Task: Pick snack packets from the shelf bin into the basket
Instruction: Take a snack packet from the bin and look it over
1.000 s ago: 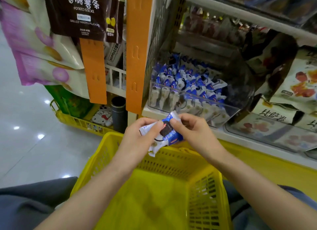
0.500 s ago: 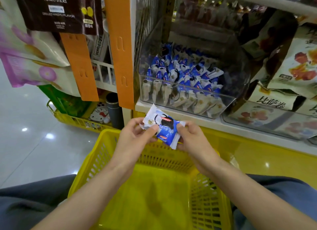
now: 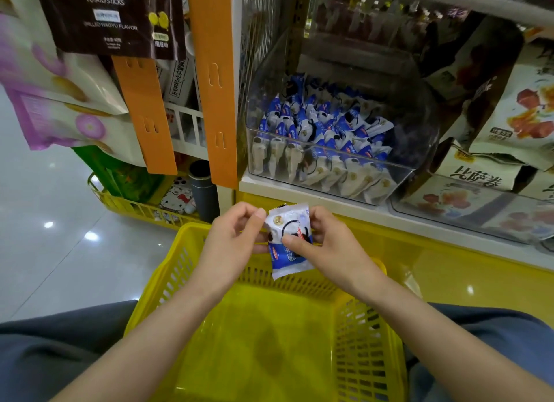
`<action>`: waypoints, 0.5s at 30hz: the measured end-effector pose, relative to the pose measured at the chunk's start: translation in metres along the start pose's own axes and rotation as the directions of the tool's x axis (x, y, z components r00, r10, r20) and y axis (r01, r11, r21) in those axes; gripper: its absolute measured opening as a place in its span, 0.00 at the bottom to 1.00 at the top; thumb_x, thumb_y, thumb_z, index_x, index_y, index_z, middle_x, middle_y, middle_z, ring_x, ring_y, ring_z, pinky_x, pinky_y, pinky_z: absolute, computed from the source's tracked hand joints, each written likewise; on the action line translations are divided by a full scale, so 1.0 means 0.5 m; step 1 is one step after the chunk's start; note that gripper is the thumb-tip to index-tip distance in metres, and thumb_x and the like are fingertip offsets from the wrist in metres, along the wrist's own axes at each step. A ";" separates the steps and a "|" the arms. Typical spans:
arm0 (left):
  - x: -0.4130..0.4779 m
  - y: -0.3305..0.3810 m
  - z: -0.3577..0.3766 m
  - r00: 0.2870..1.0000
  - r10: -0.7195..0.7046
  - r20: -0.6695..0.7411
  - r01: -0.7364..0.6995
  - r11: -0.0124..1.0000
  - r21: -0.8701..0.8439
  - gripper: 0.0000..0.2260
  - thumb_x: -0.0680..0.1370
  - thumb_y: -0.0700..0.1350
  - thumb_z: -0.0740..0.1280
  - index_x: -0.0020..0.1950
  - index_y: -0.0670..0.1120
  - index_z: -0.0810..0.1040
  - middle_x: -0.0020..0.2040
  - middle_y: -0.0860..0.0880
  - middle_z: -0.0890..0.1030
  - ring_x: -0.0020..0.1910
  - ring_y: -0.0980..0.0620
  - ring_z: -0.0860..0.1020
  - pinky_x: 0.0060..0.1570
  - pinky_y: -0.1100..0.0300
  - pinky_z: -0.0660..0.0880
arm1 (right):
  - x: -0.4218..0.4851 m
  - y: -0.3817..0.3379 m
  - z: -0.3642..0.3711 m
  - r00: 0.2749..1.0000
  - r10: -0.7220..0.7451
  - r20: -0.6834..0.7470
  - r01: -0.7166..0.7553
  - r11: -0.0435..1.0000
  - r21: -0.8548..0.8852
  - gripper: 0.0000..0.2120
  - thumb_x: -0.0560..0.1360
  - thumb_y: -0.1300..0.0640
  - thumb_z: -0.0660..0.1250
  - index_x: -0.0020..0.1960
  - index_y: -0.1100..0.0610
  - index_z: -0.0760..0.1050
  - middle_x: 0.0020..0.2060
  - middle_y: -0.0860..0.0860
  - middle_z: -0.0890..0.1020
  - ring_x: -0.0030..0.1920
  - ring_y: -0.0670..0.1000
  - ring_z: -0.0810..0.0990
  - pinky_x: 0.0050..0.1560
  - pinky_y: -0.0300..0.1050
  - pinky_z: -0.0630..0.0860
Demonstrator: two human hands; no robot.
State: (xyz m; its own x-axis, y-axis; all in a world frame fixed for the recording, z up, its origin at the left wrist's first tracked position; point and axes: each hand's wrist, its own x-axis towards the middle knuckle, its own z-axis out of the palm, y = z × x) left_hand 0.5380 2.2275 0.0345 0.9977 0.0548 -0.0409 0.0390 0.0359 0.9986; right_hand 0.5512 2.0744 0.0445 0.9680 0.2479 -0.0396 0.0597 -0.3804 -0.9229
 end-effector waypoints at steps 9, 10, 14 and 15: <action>-0.006 -0.014 0.013 0.985 -0.169 0.037 0.173 0.972 -0.162 0.07 0.78 0.48 0.62 0.50 0.48 0.76 0.43 0.56 0.83 0.42 0.61 0.81 0.37 0.67 0.76 | -0.005 0.017 0.017 0.993 0.070 -0.093 -0.051 0.981 0.187 0.12 0.74 0.61 0.67 0.54 0.55 0.69 0.51 0.52 0.80 0.52 0.50 0.80 0.53 0.50 0.78; -0.009 -0.018 0.017 0.984 -0.169 0.061 0.175 0.979 -0.103 0.07 0.77 0.48 0.64 0.52 0.49 0.75 0.43 0.55 0.83 0.41 0.63 0.81 0.37 0.69 0.75 | -0.005 0.021 0.018 0.993 0.078 -0.090 -0.057 0.975 0.216 0.11 0.74 0.61 0.67 0.54 0.55 0.69 0.50 0.51 0.80 0.52 0.49 0.80 0.53 0.48 0.78; -0.017 -0.037 0.035 0.983 -0.131 0.130 0.127 0.991 0.040 0.10 0.73 0.36 0.69 0.51 0.45 0.72 0.48 0.46 0.78 0.40 0.54 0.79 0.34 0.63 0.78 | -0.010 0.034 0.010 0.991 0.041 -0.127 -0.016 0.981 0.191 0.03 0.78 0.56 0.60 0.46 0.53 0.69 0.39 0.47 0.78 0.40 0.42 0.76 0.43 0.39 0.74; -0.018 -0.041 0.037 0.979 -0.129 0.157 0.120 0.991 0.066 0.11 0.73 0.35 0.69 0.50 0.46 0.72 0.47 0.46 0.78 0.39 0.53 0.78 0.33 0.62 0.77 | -0.012 0.038 0.005 0.989 0.014 -0.145 0.005 0.992 0.128 0.04 0.78 0.55 0.60 0.44 0.52 0.70 0.36 0.46 0.77 0.37 0.40 0.74 0.41 0.36 0.72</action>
State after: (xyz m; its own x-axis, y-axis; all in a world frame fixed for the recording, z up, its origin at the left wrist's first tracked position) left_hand 0.5292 2.2080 0.0149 0.9807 -0.1073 -0.1636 0.1620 -0.0235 0.9865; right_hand 0.5459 2.0676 0.0261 0.9939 0.1107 0.0034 0.0325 -0.2625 -0.9644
